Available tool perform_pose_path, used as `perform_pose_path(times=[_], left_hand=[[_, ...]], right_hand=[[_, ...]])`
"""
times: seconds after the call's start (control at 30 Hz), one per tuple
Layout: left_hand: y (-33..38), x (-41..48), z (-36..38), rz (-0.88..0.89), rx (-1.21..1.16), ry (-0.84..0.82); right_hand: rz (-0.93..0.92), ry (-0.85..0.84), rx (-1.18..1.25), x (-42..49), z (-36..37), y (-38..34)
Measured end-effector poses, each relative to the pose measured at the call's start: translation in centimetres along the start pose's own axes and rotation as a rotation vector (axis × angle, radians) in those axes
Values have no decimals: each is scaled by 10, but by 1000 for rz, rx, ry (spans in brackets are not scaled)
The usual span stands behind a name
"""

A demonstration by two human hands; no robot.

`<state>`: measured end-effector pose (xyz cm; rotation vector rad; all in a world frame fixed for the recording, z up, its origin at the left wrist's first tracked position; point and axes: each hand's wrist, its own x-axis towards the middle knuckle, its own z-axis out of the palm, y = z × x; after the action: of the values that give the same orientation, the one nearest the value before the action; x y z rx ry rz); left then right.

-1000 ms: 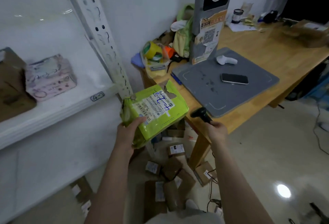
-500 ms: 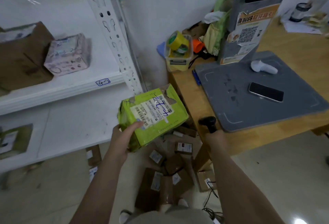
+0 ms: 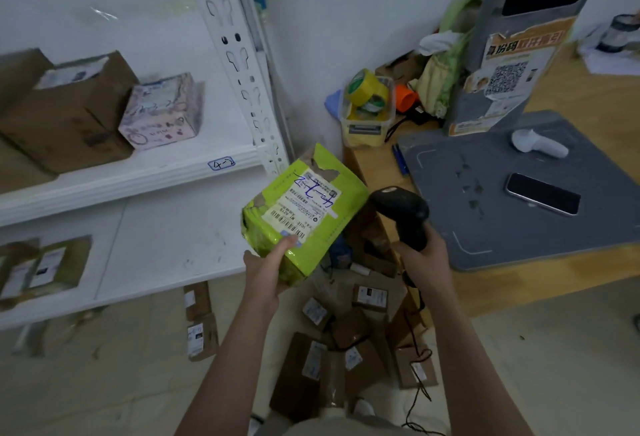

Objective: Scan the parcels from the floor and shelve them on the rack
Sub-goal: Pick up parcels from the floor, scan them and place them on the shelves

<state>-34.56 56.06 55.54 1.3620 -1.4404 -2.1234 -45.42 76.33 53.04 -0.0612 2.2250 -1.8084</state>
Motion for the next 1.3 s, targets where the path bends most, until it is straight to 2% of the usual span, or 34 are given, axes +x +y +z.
perform_pose_path(times=[0.17,0.33,0.63,0.8,0.93,1.3], left_hand=[[9,1,-6,69,18,-11],[24,-2,-26,119,100,-12],[15,-8,-55,60,243,-42],[17,-14,-62,60,265,-44],[21,-19,-62,70,236,-74],[29,-30,-50,103,194,-172]], right_hand=[[-165,-205,-37,-11,-4,-37],[-238,-406,-184,-21,-1,-47],[-265,-536,-422,-34,23,-41],[-337,-535,-553,-40,38,-38],[-341,-465,-638,-41,45,-36],[-324,-380,-677,-40,41,-30]])
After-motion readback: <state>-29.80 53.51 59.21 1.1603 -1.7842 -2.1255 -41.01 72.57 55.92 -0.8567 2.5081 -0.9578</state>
